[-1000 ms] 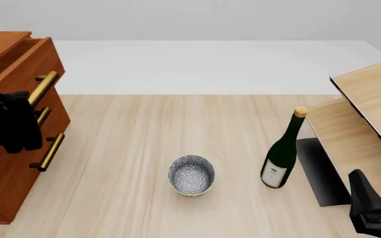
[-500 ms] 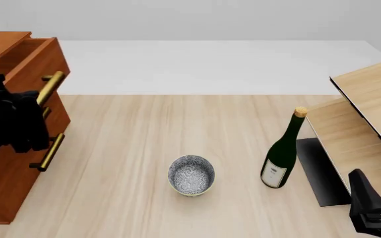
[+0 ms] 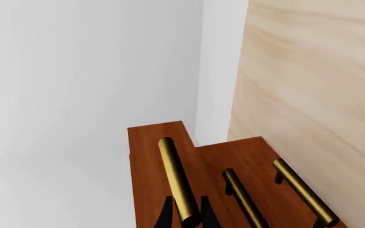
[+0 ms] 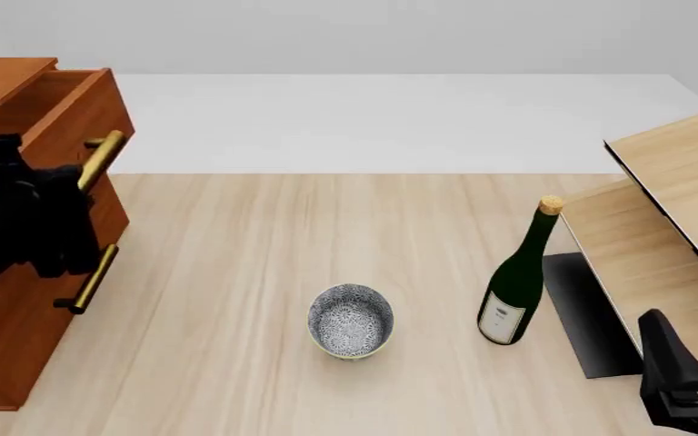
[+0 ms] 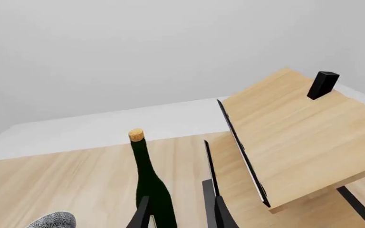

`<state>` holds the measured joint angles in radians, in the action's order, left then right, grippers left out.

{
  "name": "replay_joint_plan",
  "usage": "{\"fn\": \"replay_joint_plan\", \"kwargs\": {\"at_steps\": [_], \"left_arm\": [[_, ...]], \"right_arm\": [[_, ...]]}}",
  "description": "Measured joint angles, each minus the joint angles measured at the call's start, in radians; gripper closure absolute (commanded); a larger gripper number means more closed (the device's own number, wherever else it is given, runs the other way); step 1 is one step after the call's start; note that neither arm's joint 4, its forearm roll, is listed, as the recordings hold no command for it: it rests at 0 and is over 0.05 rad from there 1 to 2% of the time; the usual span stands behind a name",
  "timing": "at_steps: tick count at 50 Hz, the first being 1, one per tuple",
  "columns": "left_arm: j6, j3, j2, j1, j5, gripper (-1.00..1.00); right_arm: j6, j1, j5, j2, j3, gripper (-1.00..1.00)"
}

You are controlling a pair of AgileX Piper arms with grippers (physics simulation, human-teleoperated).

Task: Close the bottom drawer of the cabinet and open the top drawer.

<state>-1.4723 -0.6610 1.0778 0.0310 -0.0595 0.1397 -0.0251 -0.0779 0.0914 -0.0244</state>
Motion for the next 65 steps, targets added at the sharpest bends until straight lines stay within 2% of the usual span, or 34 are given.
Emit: {"fn": "replay_joint_plan", "kwargs": {"at_steps": [11, 31, 65], "left_arm": [[-0.001, -0.041, 0.052, -0.013, -0.038, -1.0], [0.004, -0.058, 0.082, -0.022, -0.056, -1.0], [0.02, -0.008, 0.002, -0.045, -0.01, -1.0]], "right_arm": [[0.0, 0.0, -0.001, 0.001, -0.001, -1.0], [0.0, -0.001, -0.012, 0.011, 0.001, -1.0], [0.008, -0.002, -0.005, 0.005, -0.001, -1.0]]}}
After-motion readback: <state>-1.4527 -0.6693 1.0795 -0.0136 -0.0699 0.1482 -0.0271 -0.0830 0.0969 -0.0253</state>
